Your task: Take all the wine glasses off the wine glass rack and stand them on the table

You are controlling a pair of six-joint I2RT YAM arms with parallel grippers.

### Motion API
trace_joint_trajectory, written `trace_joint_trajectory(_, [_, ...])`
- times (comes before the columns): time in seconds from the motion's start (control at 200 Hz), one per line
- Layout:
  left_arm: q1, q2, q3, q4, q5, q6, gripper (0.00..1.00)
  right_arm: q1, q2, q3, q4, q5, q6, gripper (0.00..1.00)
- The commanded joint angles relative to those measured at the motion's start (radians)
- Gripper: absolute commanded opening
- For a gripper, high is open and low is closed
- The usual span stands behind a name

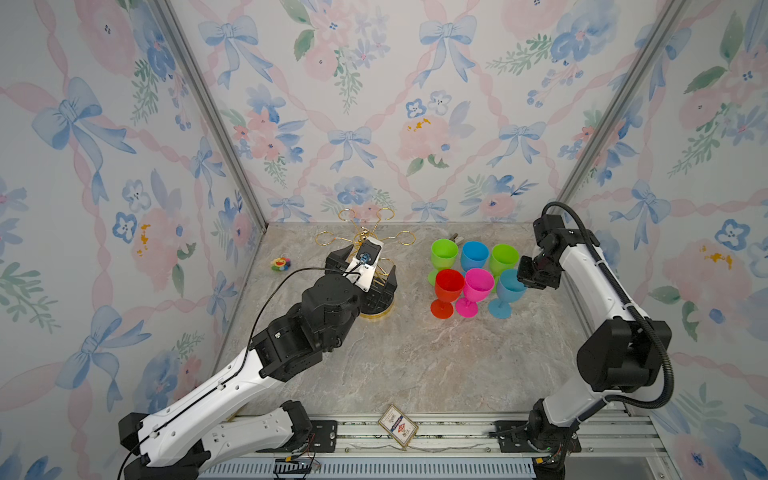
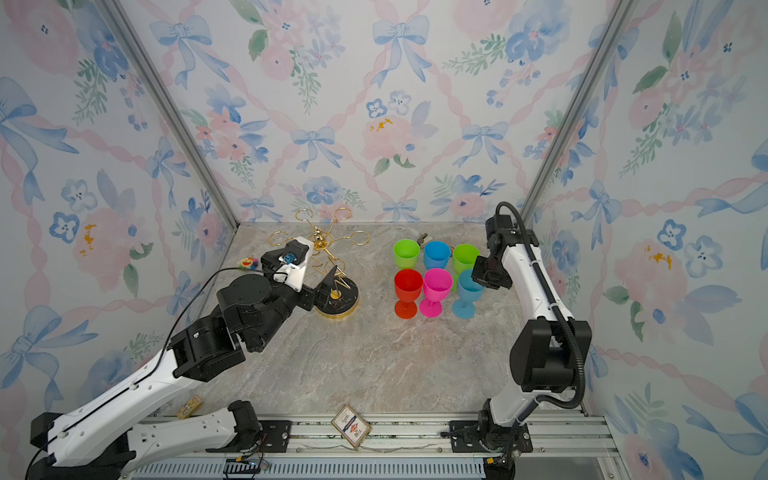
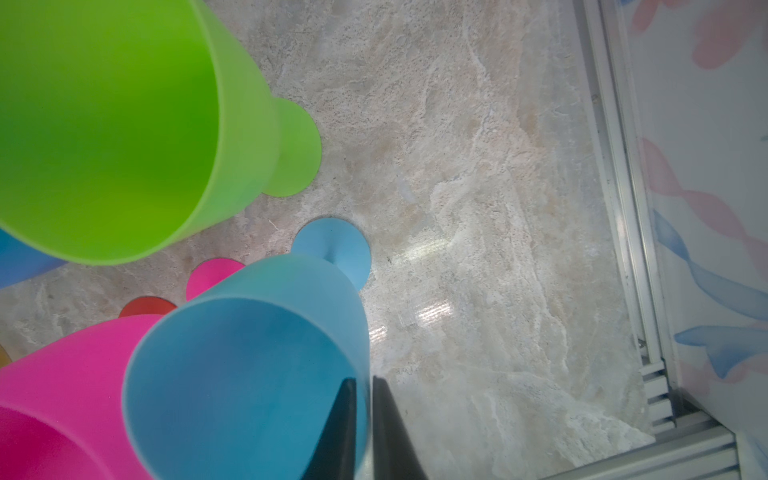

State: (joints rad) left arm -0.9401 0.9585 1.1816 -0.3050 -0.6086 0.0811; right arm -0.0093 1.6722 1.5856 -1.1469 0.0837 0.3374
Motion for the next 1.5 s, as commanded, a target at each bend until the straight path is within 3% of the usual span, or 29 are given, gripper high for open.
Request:
trace_joint_trajectory(0.0, [0.042,-0.006,-0.005,-0.025,0.067,-0.053,0.98,0.011,-0.002,0.026,-0.002,0.008,-0.006,0.15])
trace_joint_trajectory(0.28, [0.150,0.016,0.028,-0.061,0.145,-0.103,0.98,0.011,-0.050,0.037,-0.001,-0.009,-0.013,0.33])
trace_joint_trajectory(0.46, [0.273,0.016,0.030,-0.063,0.233,-0.147,0.98,0.011,-0.166,-0.023,0.100,0.007,-0.061,0.67])
trace_joint_trajectory(0.69, [0.409,0.019,0.041,-0.061,0.295,-0.190,0.98,0.011,-0.381,-0.176,0.314,0.023,-0.123,1.00])
trace_joint_trajectory(0.89, [0.516,0.014,0.037,-0.061,0.319,-0.215,0.98,0.012,-0.570,-0.361,0.550,0.030,-0.125,0.97])
trace_joint_trajectory(1.295, [0.732,-0.064,-0.115,0.011,0.332,-0.195,0.98,0.062,-0.736,-0.672,0.835,0.069,-0.169,0.97])
trace_joint_trajectory(1.49, [0.891,-0.098,-0.221,0.076,0.428,-0.237,0.98,0.102,-0.783,-0.738,0.857,0.113,-0.211,0.97])
